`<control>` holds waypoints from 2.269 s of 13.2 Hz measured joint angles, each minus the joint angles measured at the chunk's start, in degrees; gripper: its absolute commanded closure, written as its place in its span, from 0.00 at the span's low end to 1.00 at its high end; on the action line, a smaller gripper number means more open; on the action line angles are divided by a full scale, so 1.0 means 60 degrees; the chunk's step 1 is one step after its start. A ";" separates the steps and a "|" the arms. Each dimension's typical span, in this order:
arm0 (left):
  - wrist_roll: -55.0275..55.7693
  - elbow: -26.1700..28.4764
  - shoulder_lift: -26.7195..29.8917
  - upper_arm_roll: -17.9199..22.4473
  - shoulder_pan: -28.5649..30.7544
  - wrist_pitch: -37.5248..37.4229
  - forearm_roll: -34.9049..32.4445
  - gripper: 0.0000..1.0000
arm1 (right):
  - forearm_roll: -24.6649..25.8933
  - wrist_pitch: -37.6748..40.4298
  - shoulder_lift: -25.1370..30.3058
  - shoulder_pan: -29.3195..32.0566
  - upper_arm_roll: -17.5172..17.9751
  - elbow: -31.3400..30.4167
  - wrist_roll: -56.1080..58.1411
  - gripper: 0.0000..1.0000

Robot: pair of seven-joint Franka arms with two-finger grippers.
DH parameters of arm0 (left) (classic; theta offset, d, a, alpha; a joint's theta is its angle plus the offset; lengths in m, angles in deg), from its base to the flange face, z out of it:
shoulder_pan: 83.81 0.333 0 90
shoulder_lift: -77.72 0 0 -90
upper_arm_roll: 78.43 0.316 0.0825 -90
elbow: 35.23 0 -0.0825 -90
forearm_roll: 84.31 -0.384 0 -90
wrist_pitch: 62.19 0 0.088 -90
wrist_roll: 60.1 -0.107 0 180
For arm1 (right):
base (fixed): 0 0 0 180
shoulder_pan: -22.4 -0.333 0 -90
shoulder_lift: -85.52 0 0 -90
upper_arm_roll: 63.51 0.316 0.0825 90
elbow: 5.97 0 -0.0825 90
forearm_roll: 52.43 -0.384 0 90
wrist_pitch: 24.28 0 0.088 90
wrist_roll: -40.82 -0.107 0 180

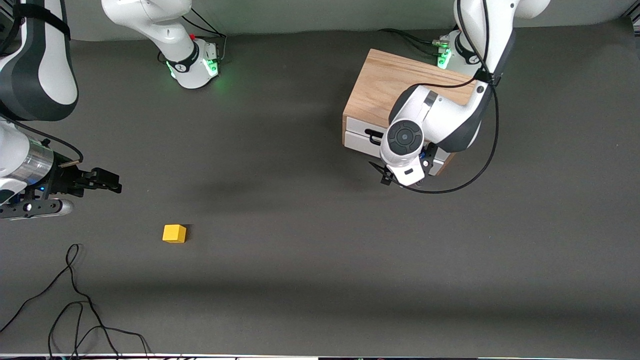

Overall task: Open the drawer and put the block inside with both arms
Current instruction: 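Pull the drawer open by its handle with the left gripper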

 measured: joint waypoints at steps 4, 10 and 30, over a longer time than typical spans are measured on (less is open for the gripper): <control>-0.0004 -0.0223 -0.0081 0.0001 0.0027 0.0020 -0.0001 0.00 | 0.0000 0.0209 -0.0061 0.0000 0.0000 -0.0014 0.0000 0.00; -0.0022 -0.0531 -0.0264 0.0002 0.0028 0.0263 -0.0008 0.00 | 0.0000 0.0369 -0.0061 -0.0002 0.0000 -0.0014 0.0001 0.00; -0.0102 -0.3457 -0.2019 0.0028 0.0105 0.0311 -0.0023 0.00 | 0.0000 0.0352 -0.0117 -0.0173 0.0062 -0.0007 0.0000 0.00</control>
